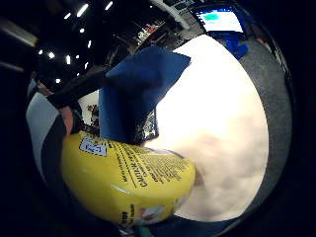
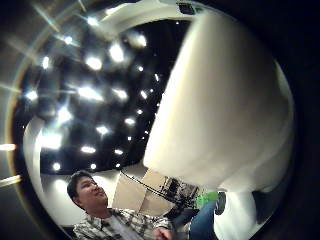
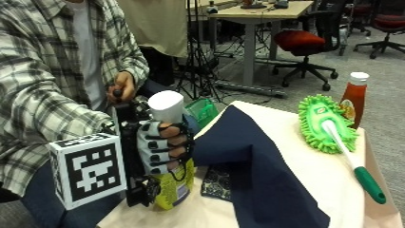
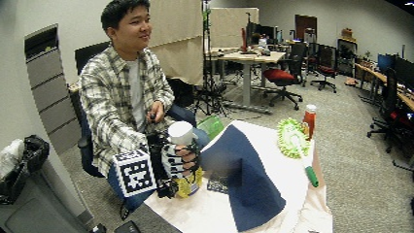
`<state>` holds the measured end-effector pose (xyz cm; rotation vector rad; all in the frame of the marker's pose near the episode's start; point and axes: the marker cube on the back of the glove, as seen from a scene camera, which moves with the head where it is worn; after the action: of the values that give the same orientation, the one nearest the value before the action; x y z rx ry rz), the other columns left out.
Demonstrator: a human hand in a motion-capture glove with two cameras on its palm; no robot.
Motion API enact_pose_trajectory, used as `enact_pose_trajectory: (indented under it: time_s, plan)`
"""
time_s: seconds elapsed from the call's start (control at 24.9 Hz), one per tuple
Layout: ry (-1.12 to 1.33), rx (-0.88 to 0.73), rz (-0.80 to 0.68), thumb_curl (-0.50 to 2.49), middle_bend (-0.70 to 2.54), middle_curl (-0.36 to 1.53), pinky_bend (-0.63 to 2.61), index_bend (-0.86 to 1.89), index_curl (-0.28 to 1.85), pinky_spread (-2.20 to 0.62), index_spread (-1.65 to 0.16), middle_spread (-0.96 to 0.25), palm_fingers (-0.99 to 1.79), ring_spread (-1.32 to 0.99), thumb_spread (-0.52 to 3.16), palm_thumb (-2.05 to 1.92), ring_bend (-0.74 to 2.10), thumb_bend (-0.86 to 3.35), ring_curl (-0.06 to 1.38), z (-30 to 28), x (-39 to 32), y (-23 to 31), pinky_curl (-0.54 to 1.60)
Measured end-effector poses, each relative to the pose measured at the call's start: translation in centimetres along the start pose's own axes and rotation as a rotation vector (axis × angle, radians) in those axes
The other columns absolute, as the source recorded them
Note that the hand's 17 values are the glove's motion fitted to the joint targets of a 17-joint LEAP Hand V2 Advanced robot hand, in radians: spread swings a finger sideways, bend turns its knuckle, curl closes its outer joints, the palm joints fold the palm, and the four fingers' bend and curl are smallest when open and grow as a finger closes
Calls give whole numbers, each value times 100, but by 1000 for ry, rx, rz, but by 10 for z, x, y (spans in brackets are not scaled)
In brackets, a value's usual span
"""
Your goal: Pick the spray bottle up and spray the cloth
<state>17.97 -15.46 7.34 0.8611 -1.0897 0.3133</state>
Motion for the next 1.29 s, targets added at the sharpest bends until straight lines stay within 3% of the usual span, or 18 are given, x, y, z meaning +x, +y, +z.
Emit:
enact_pose_trajectory:
  time_s: [0.4, 0.72, 1.29]
  plan:
    - [38, -17, -9, 70, 48, 49, 33, 22, 46, -10, -29, -17, 127, -20, 27, 109, 54, -2, 43, 0, -7, -7, 39]
    - [148, -47, -109, 73, 48, 50, 34, 22, 49, -11, -29, -17, 127, -20, 22, 109, 54, -3, 45, -6, -64, -26, 39]
    - [518, -267, -213, 76, 49, 51, 35, 20, 54, -11, -29, -17, 126, -20, 18, 109, 54, -3, 46, 9, -129, -54, 40]
